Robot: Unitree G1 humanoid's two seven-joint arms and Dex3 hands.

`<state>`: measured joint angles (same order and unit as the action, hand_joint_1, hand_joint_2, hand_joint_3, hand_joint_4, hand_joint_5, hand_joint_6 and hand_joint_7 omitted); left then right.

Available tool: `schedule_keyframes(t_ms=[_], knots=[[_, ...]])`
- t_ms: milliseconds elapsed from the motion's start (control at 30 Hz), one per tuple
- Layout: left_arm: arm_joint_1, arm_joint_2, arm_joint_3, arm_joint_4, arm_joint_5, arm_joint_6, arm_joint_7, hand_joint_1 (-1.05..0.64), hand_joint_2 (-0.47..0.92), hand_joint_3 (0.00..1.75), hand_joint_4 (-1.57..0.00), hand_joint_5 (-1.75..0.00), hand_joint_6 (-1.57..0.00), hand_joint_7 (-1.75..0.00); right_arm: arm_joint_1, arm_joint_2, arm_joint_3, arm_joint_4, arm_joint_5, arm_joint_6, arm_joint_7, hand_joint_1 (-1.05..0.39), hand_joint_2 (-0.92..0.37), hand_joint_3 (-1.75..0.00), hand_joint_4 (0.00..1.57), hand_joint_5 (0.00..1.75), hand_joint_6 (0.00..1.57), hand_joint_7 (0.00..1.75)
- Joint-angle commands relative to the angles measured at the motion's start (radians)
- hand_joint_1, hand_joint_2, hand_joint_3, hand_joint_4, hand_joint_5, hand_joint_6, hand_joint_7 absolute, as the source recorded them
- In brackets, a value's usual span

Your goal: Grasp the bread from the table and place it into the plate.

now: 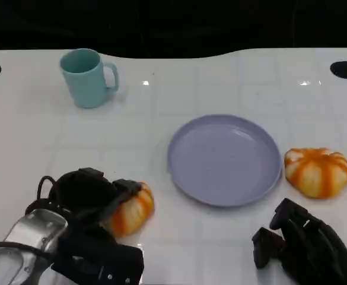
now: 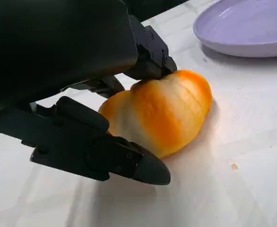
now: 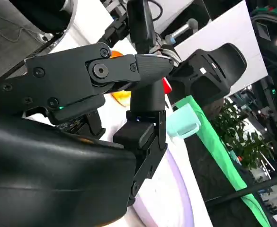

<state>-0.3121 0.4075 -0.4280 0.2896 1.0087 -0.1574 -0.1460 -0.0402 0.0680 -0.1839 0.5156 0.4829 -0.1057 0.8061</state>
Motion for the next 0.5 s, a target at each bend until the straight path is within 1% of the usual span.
schedule_keyframes(t_ms=[33, 67, 100, 133, 167, 200, 233, 267, 300, 333, 433, 500], knots=[[-0.013, 0.012, -0.016, 0.123, -0.059, -0.068, 0.102, -0.35, 0.92, 0.07, -0.65, -0.91, -0.72, -0.06, 0.012, -0.013, -0.006, -0.022, 0.012, 0.016, -0.005, -0.56, -0.92, -0.21, 0.78, 1.67, 0.69, 1.39], [-0.022, 0.011, -0.019, 0.16, -0.066, -0.1, 0.165, -0.33, 0.92, 0.21, -0.71, -1.04, -0.87, -0.08, 0.012, -0.014, -0.006, -0.026, 0.011, 0.019, -0.007, -0.57, -0.92, -0.21, 0.78, 1.67, 0.69, 1.39], [-0.033, 0.012, -0.026, 0.198, -0.066, -0.132, 0.231, -0.3, 0.92, 0.31, -0.84, -1.15, -1.07, -0.14, 0.012, -0.016, -0.007, -0.027, 0.01, 0.02, -0.007, -0.57, -0.92, -0.21, 0.78, 1.67, 0.69, 1.39], [-0.047, 0.011, -0.036, 0.241, -0.061, -0.164, 0.305, -0.28, 0.92, 0.36, -0.92, -1.32, -1.22, -0.22, 0.01, -0.018, -0.008, -0.027, 0.01, 0.02, -0.005, -0.56, -0.92, -0.22, 0.78, 1.68, 0.69, 1.4], [-0.058, 0.01, -0.042, 0.282, -0.063, -0.195, 0.365, -0.28, 0.91, 0.38, -0.91, -1.52, -1.21, -0.44, 0.009, -0.018, -0.009, -0.026, 0.01, 0.018, -0.004, -0.56, -0.92, -0.22, 0.78, 1.68, 0.69, 1.4], [-0.071, 0.006, -0.048, 0.326, -0.067, -0.219, 0.415, -0.27, 0.88, 0.49, -0.91, -1.65, -1.02, -1.04, 0.008, -0.019, -0.01, -0.027, 0.009, 0.017, -0.005, -0.56, -0.92, -0.23, 0.78, 1.69, 0.69, 1.4], [-0.084, 0.002, -0.054, 0.367, -0.069, -0.238, 0.461, -0.26, 0.82, 0.65, -0.91, -1.7, -0.9, -1.38, 0.007, -0.021, -0.01, -0.027, 0.007, 0.014, -0.006, -0.56, -0.92, -0.23, 0.78, 1.7, 0.69, 1.41], [-0.097, -0.001, -0.062, 0.401, -0.068, -0.251, 0.496, -0.26, 0.76, 0.78, -0.91, -1.72, -0.84, -1.56, 0.007, -0.022, -0.009, -0.029, 0.004, 0.012, -0.008, -0.57, -0.92, -0.24, 0.78, 1.71, 0.69, 1.42], [-0.11, -0.002, -0.069, 0.434, -0.067, -0.266, 0.537, -0.26, 0.72, 0.88, -0.9, -1.74, -0.78, -1.67, 0.009, -0.022, -0.009, -0.034, 0.004, 0.017, -0.012, -0.57, -0.92, -0.24, 0.78, 1.72, 0.69, 1.43], [-0.12, -0.003, -0.077, 0.46, -0.066, -0.279, 0.57, -0.26, 0.71, 0.92, -0.89, -1.74, -0.76, -1.71, 0.01, -0.022, -0.009, -0.039, 0.005, 0.023, -0.016, -0.57, -0.92, -0.24, 0.78, 1.72, 0.69, 1.43], [-0.141, -0.004, -0.094, 0.507, -0.058, -0.308, 0.675, -0.26, 0.68, 0.97, -0.89, -1.75, -0.74, -1.74, 0.009, -0.023, -0.008, -0.037, 0.01, 0.029, -0.01, -0.56, -0.92, -0.24, 0.77, 1.73, 0.68, 1.43], [-0.146, -0.004, -0.099, 0.517, -0.064, -0.318, 0.713, -0.26, 0.67, 0.98, -0.89, -1.75, -0.74, -1.75, 0.008, -0.023, -0.008, -0.031, 0.006, 0.025, -0.012, -0.57, -0.92, -0.23, 0.77, 1.73, 0.69, 1.43]])
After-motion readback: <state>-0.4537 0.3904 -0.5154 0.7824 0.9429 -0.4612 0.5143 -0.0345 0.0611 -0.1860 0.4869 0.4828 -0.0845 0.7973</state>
